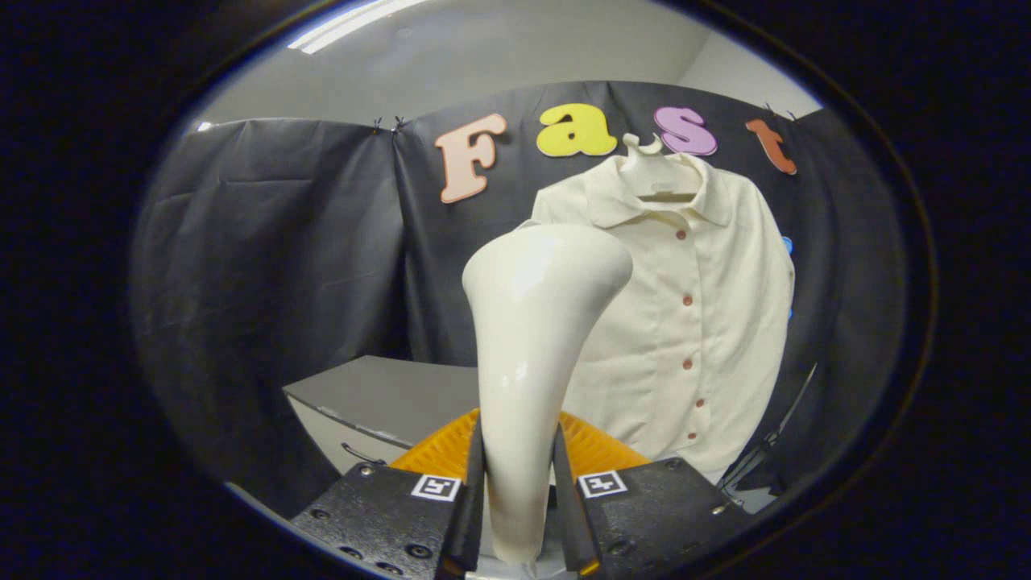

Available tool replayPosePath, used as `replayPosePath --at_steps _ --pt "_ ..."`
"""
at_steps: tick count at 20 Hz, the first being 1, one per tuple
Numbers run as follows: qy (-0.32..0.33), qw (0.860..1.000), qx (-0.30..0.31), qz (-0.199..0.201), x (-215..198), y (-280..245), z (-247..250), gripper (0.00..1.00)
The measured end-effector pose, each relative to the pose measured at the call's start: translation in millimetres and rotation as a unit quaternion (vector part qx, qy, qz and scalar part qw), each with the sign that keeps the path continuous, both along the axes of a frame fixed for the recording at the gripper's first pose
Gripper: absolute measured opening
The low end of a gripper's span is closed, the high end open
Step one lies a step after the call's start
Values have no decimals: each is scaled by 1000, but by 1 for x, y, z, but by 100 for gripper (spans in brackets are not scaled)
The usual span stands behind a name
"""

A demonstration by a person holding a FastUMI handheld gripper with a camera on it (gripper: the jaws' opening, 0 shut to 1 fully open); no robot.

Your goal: Iron the clothes twice with a garment steamer, once on the left side and once on the right side.

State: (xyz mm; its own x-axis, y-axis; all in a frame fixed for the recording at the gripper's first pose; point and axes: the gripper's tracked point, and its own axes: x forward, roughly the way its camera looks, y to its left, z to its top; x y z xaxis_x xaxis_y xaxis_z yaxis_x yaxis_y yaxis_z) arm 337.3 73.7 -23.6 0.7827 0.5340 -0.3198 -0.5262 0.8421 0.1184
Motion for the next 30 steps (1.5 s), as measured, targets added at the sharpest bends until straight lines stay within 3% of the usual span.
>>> replayPosePath --at_steps 4,9,14,22,30 --pt "-15 999 29 -22 18 -14 41 38" --pt "-14 995 76 -70 72 -44 69 38" --pt "-17 986 84 -141 153 -91 64 38" --pt "-29 978 45 -201 234 -153 35 38" --pt "-10 979 63 -192 243 -160 0 39"
